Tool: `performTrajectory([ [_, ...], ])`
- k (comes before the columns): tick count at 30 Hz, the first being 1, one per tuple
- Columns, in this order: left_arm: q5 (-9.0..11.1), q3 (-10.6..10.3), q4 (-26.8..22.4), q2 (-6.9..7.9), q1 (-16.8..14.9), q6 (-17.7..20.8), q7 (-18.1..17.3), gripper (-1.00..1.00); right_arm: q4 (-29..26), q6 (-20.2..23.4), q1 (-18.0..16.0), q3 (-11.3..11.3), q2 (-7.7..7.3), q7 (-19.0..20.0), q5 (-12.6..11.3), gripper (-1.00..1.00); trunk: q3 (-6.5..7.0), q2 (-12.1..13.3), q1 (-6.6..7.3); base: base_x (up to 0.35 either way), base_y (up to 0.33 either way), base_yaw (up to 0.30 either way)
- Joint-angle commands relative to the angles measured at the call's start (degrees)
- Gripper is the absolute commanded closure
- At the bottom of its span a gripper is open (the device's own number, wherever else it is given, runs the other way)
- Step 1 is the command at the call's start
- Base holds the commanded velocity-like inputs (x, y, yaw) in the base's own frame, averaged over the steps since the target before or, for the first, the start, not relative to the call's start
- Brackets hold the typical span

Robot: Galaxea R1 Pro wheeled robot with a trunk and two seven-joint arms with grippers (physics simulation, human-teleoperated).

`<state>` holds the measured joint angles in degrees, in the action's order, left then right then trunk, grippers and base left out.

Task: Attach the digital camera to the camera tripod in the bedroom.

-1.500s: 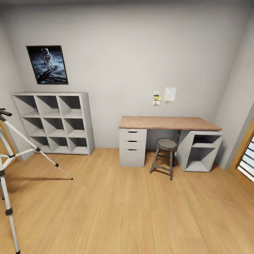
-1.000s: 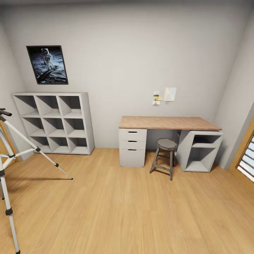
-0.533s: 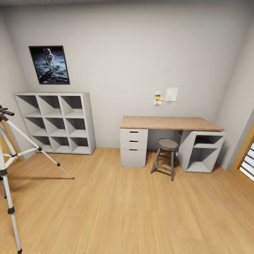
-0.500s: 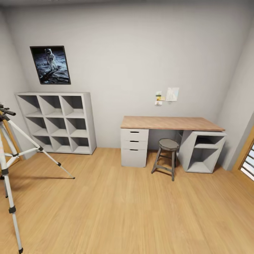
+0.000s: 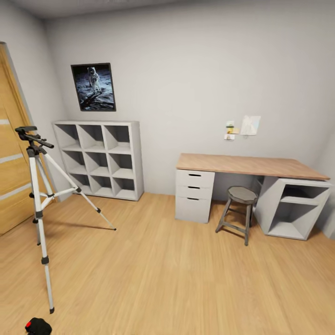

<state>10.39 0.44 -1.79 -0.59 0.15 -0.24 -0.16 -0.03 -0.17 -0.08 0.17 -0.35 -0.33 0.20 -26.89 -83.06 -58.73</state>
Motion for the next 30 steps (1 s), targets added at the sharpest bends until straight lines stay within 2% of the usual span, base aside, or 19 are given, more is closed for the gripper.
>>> performTrajectory([
  [1,0.95,0.01,-0.08,0.0,0.02,-0.03,0.0,-1.0,-0.02,-0.01,-0.01,0.02,-0.01,-0.01,0.05,-1.0,-0.04,-0.02,0.0,0.0,0.0,0.274],
  [5,3.08,0.0,-0.13,0.01,0.03,-0.07,0.01,-1.0,-0.13,-0.06,-0.01,0.01,-0.01,0.01,0.44,-1.0,-0.04,-0.02,0.0,0.0,0.0,0.275],
  [11,4.6,0.0,-0.22,0.1,0.01,-0.1,0.0,-1.0,-0.97,-0.08,-0.01,0.07,0.0,0.03,0.77,-1.0,-0.04,-0.02,0.0,0.0,0.0,0.275],
  [15,6.59,-0.04,-0.66,0.14,0.01,-0.07,-0.01,-1.0,-1.29,-0.09,-0.01,0.11,-0.06,-0.02,0.84,-1.0,-0.04,-0.02,0.0,0.042,-0.005,0.275],
  [21,7.37,-0.08,-0.84,0.15,0.03,-0.03,-0.01,-1.0,-1.43,-0.09,-0.01,0.1,-0.09,-0.09,0.86,-1.0,-0.04,-0.02,0.0,0.233,-0.07,0.275],
  [30,7.53,-0.08,-0.85,0.15,0.03,-0.03,-0.02,-1.0,-1.46,-0.17,-0.01,0.1,-0.09,-0.1,0.86,-1.0,-0.04,-0.02,0.0,0.297,-0.104,0.275],
])
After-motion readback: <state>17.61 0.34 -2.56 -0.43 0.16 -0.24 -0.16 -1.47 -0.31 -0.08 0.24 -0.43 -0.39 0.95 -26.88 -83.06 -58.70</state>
